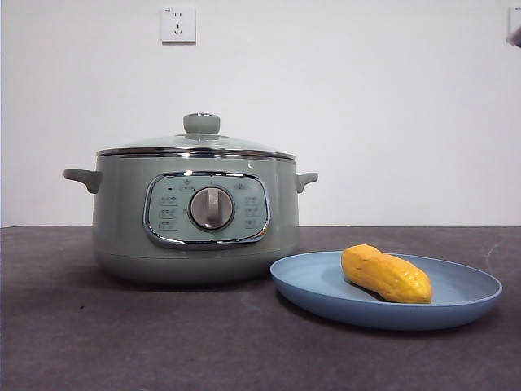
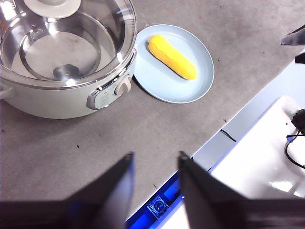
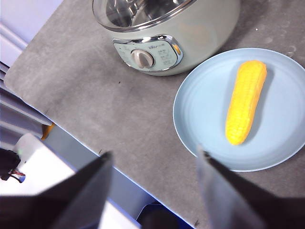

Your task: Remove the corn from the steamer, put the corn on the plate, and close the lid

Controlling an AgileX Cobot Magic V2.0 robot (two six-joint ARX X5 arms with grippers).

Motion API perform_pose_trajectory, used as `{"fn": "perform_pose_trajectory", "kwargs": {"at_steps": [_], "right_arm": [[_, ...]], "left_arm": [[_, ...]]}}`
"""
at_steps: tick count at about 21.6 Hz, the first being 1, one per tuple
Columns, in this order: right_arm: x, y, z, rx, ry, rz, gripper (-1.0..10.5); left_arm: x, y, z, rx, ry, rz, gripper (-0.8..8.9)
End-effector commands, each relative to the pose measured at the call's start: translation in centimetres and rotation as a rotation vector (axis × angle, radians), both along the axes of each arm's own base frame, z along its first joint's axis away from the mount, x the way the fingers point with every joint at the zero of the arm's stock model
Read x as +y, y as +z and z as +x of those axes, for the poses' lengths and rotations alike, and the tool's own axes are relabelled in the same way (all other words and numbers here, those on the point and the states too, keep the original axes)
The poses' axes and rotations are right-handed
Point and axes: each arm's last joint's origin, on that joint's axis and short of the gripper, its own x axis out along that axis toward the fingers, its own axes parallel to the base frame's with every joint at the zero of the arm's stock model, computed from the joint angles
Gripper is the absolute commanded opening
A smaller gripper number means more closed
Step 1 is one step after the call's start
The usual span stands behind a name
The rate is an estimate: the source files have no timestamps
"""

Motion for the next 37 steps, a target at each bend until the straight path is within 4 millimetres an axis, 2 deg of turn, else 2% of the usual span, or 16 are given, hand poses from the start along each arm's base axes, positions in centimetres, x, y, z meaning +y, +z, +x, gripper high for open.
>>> {"fn": "perform_pose_trajectory", "kwargs": {"at_steps": [1,23,26,31,34,37], "right_arm": [[0.0,-0.1,0.0,-0.007,0.006,-0.004,0.0],[0.0,-0.1,0.0,-0.008,0.003,-0.007,0.0],[0.0,-0.1,0.0,-0.008,0.003,-0.007,0.0],[0.0,-0.1,0.0,-0.008,0.003,-0.007,0.0],[0.0,-0.1,0.0,-0.008,0.003,-0.007,0.0],[0.0,-0.1,0.0,-0.009,0.003,-0.006,0.0]], "left_arm": [[-0.1,-0.1,0.0,-0.005,-0.015,0.007,-0.05],[0.0,-0.1,0.0,-0.007,-0.012,0.01,-0.04],[-0.1,0.1,0.3,-0.062,-0.018,0.027,-0.04],[0.9,2.4,0.9,-0.433,-0.013,0.044,-0.04],[2.0,4.0,0.4,-0.646,-0.005,-0.04,-0.04],[3.0,4.3,-0.7,-0.815,0.012,-0.092,-0.04]]}}
